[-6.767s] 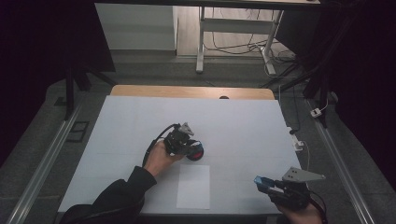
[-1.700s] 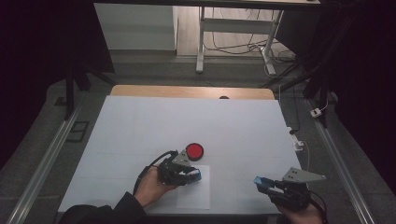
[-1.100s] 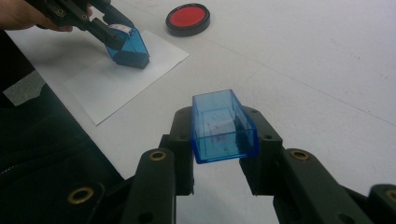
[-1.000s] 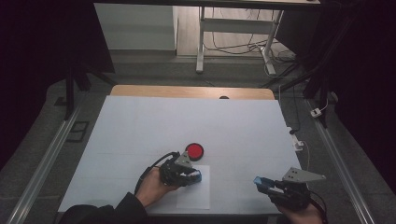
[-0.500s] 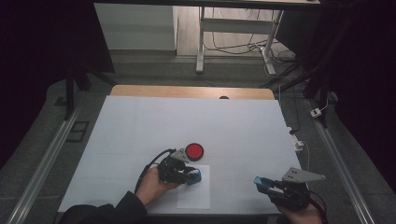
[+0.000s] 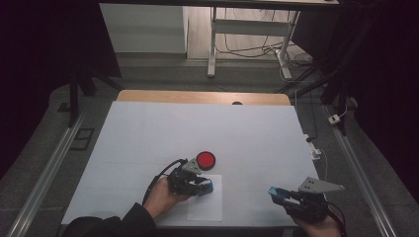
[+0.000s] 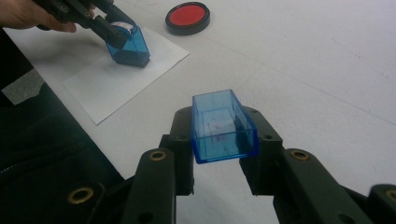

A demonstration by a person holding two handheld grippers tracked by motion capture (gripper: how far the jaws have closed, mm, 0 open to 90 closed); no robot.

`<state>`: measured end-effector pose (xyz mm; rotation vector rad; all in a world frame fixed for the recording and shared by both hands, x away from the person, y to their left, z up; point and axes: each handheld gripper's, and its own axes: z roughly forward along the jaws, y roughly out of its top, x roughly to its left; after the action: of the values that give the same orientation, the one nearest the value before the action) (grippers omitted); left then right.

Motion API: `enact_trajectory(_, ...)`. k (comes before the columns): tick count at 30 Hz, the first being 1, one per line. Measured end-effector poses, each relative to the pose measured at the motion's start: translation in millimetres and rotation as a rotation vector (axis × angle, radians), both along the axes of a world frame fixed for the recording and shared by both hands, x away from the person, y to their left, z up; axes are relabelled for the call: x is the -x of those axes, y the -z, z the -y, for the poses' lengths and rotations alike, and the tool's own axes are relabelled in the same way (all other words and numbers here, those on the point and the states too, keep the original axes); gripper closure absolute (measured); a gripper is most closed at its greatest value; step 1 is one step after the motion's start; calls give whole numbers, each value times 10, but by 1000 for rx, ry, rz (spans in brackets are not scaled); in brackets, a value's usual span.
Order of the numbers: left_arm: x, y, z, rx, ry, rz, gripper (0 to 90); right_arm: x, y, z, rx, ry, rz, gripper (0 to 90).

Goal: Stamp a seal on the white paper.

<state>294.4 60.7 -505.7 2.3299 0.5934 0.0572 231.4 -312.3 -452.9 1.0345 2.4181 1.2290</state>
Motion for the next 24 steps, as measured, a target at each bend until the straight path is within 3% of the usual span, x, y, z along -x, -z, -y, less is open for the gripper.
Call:
enact_trajectory(7,119,-20,75,-67,4,90,700,-1,1,-1,1,1,-2,680)
enact_trajectory(12,163,-24,104,-90,4,120,701,-2,1,-2,1,2,-3,680)
enact_trajectory(24,-32,11,-11,5,-1,-27,700,-3,2,-3,2,1,-4,680)
